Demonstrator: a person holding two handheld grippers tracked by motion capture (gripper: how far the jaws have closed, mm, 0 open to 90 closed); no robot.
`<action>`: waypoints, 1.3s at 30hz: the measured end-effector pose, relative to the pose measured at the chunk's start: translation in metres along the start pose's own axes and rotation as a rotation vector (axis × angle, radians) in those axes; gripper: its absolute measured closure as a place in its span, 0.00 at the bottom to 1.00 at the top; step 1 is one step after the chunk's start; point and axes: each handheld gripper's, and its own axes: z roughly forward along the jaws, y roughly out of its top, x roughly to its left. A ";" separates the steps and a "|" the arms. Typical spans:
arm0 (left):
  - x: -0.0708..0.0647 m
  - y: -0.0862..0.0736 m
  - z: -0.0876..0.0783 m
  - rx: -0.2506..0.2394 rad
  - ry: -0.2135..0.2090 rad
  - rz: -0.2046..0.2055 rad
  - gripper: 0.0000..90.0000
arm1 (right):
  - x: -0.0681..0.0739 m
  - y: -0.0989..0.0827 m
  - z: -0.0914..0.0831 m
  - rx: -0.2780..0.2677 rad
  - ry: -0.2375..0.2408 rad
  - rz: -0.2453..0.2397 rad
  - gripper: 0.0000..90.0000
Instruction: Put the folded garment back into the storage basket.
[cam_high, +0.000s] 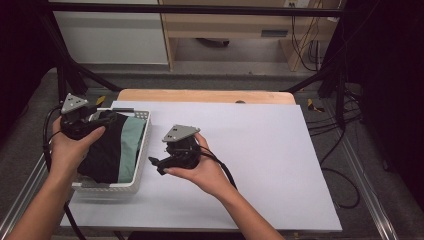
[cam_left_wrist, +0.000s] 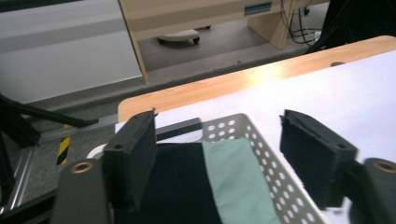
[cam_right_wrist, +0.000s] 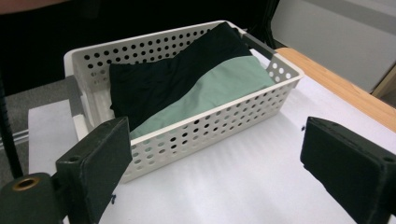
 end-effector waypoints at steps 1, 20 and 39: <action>-0.003 -0.001 -0.001 0.000 -0.003 0.000 0.24 | -0.002 0.000 -0.001 0.001 -0.012 0.007 0.07; -0.057 -0.024 -0.024 -0.046 -0.100 -0.009 0.07 | -0.031 -0.005 -0.026 -0.038 -0.064 0.081 0.05; -0.074 -0.048 -0.015 -0.019 -0.171 -0.025 0.04 | -0.058 -0.015 -0.044 -0.045 -0.138 0.093 0.06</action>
